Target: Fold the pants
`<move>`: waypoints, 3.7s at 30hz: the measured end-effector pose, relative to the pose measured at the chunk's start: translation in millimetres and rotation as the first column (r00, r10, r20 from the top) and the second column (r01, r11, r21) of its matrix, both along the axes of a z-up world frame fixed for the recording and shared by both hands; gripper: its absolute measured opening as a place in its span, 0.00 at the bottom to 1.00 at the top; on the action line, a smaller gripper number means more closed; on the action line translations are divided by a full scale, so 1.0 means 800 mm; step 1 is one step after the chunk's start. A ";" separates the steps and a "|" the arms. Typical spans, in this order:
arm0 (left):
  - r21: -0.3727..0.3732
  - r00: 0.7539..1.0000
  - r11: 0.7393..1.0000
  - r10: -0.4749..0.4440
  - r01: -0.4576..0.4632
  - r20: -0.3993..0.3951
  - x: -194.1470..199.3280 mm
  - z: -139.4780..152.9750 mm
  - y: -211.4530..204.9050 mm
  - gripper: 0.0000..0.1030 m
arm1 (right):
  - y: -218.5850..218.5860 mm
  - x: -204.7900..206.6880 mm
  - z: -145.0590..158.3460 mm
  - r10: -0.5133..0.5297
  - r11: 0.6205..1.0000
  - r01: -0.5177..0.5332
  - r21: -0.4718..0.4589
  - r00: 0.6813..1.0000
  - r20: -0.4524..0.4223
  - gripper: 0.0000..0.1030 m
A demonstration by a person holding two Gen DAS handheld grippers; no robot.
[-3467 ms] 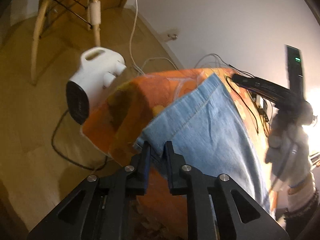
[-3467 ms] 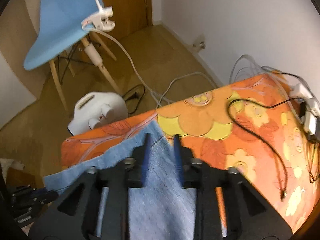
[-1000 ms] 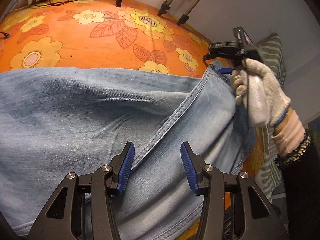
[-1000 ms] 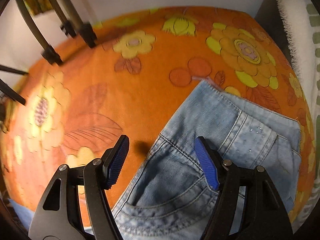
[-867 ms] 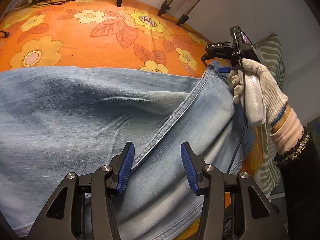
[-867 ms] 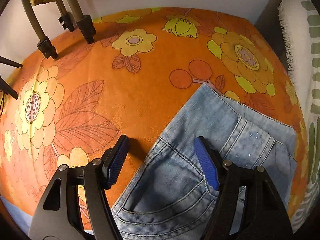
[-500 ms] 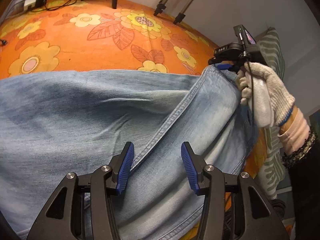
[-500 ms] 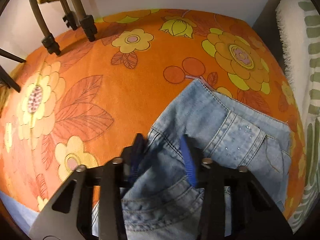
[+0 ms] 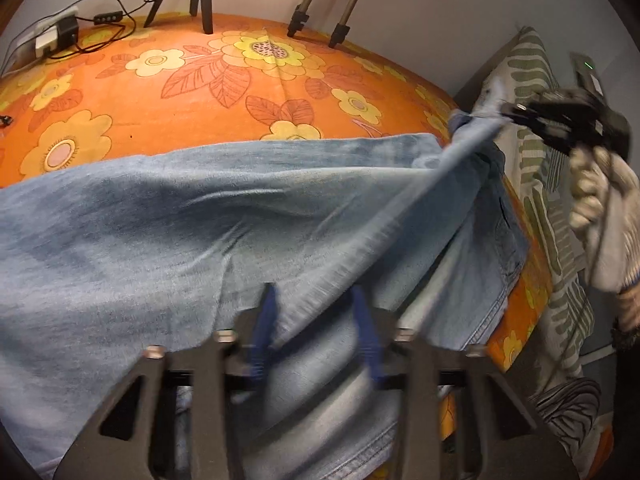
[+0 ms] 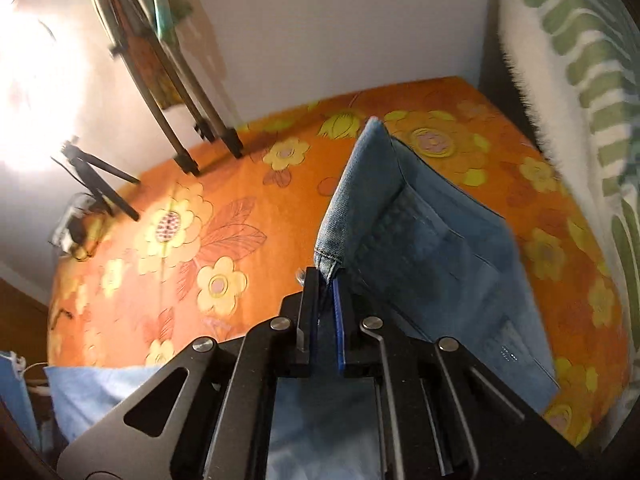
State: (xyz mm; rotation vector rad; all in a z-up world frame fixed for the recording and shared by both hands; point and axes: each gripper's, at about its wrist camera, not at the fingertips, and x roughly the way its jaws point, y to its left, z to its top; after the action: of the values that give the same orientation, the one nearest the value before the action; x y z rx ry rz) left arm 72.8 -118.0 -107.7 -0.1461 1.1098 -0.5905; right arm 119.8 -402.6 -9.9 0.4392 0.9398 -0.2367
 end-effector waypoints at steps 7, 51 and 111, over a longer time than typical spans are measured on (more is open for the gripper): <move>-0.003 0.995 0.998 -0.056 0.057 0.081 -0.030 0.020 -0.008 0.12 | -0.026 -0.106 0.009 -0.049 0.998 0.047 0.035 0.997 0.055 0.06; 0.066 0.974 0.985 -0.168 0.159 0.154 -0.085 0.022 -0.024 0.09 | -0.136 -0.232 -0.057 -0.240 0.961 0.232 0.149 0.970 0.037 0.05; -0.010 0.954 0.962 -0.269 0.273 0.132 -0.117 0.046 0.001 0.24 | -0.130 -0.283 -0.080 -0.245 0.969 0.246 0.013 0.968 -0.049 0.14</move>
State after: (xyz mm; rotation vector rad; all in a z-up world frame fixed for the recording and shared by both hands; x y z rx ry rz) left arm -21.0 -116.8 -70.7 0.0221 1.0023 -0.8501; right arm -106.7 -506.4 -74.1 0.5702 0.9342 -0.4660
